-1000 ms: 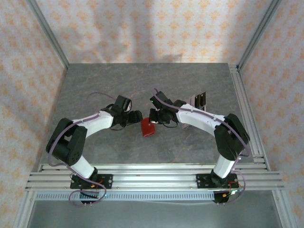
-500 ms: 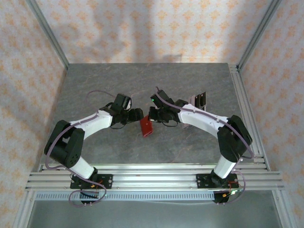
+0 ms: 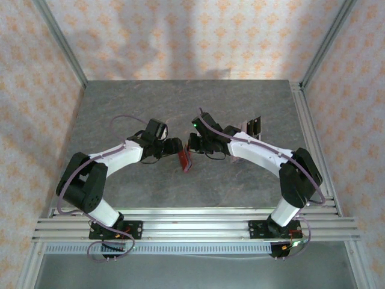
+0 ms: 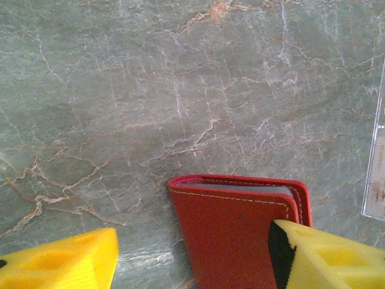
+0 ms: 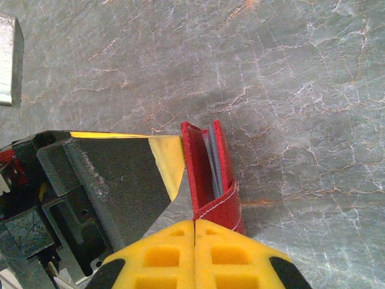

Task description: Put the credit cards into the card holder

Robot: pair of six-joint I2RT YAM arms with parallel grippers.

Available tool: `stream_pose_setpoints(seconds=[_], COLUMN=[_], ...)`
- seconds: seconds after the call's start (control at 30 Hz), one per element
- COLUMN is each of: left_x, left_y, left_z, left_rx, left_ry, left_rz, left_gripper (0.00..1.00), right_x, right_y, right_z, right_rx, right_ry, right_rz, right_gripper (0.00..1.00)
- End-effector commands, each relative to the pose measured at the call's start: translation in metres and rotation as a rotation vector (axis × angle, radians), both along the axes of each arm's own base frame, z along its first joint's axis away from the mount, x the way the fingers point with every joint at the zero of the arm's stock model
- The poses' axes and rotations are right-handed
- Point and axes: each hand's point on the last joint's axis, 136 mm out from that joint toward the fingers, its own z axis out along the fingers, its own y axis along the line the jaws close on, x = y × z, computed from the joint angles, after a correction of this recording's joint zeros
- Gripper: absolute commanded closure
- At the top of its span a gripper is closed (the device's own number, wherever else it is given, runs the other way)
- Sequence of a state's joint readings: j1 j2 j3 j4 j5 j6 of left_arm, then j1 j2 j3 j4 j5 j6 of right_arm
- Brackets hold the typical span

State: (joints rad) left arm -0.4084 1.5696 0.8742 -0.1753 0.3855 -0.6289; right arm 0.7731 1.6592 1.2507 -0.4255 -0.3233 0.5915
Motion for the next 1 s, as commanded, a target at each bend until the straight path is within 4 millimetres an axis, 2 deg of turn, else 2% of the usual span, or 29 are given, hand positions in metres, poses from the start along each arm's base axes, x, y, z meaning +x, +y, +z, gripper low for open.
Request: stream_pose_setpoints(seconds=[0.0,0.4,0.57,0.73,0.97], left_x=[-0.003,0.004,-0.001,-0.010,-0.019], left_y=[-0.002,0.005,0.001,0.005,0.019], left_z=[0.005,0.032,0.017,-0.005,-0.015], left_rx=[-0.011,-0.038,-0.038,-0.004,0.056], left_ry=[-0.020,-0.105,-0.067,-0.014,0.005], left_rz=[0.002,0.074,0.060,0.063,0.090], left_gripper=[0.30,0.24,0.26,0.32,0.40], right_x=[0.000,0.001,0.001,0.001,0.001], right_y=[0.001,0.002,0.001,-0.002,-0.012], right_z=[0.009,0.011,0.009,0.004,-0.004], right_rx=[0.024,0.028,0.025,0.010,-0.019], right_ry=[-0.012,-0.018,-0.014,-0.011,-0.010], right_rz=[-0.007,-0.008,-0.009,-0.014,-0.034], right_gripper=[1.00,1.00,1.00,1.00,1.00])
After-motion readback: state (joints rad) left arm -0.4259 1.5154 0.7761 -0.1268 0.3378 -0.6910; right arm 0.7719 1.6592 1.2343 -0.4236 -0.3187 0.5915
